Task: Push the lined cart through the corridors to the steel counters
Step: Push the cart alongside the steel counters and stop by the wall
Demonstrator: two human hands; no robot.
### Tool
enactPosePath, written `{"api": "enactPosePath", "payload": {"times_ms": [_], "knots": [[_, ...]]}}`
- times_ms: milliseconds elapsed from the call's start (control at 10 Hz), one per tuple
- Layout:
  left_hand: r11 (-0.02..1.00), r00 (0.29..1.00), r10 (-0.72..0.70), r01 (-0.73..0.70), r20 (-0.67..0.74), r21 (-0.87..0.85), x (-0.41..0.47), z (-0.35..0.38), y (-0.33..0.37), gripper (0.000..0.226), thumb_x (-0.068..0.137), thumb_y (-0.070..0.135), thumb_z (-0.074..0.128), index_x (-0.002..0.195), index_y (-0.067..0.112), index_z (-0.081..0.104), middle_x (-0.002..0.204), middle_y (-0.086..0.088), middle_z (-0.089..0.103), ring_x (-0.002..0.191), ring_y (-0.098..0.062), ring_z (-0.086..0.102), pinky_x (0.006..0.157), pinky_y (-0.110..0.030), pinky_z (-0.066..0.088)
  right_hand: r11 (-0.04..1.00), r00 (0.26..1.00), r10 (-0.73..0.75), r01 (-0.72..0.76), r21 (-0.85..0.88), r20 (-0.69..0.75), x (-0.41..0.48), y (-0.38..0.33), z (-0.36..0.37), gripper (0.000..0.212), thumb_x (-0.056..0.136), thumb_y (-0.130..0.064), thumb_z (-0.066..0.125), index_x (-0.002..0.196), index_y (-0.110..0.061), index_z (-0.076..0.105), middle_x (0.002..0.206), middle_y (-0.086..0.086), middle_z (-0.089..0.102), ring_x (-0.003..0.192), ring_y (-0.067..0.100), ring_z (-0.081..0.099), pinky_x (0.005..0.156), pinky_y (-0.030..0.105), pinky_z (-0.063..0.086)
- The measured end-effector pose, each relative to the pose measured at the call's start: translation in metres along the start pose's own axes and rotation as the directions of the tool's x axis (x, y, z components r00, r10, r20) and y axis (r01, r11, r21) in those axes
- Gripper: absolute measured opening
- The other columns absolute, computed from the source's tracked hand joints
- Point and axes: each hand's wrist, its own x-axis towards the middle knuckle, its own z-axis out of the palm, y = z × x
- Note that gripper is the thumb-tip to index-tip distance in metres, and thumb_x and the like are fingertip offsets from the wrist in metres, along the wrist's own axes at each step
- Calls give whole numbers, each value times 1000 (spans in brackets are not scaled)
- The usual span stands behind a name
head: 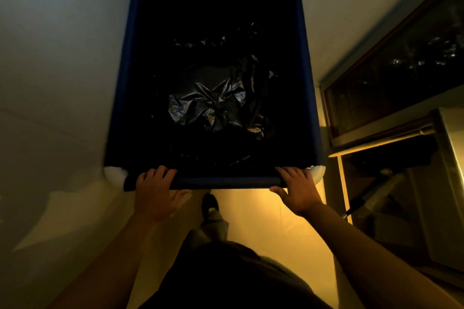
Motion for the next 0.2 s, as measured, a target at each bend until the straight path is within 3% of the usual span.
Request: {"api": "enactPosePath", "payload": {"times_ms": [100, 200], "knots": [[995, 996, -86, 86, 18, -50, -4, -6, 8, 69, 84, 71, 44, 131, 22, 54, 120, -4, 59, 110, -31, 57, 101, -52, 39, 987, 996, 10, 3, 161, -85, -14, -1, 1, 63, 99, -56, 50, 153, -22, 43, 152, 2, 50, 142, 22, 42, 121, 39, 23], [972, 984, -175, 169, -25, -162, -14, -14, 25, 67, 84, 66, 47, 133, 20, 54, 126, -8, 60, 117, -33, 56, 109, -55, 37, 930, 975, 70, 13, 368, -212, -36, 3, 1, 58, 98, -46, 60, 149, -21, 48, 148, 2, 54, 136, 22, 48, 116, 42, 36]]}}
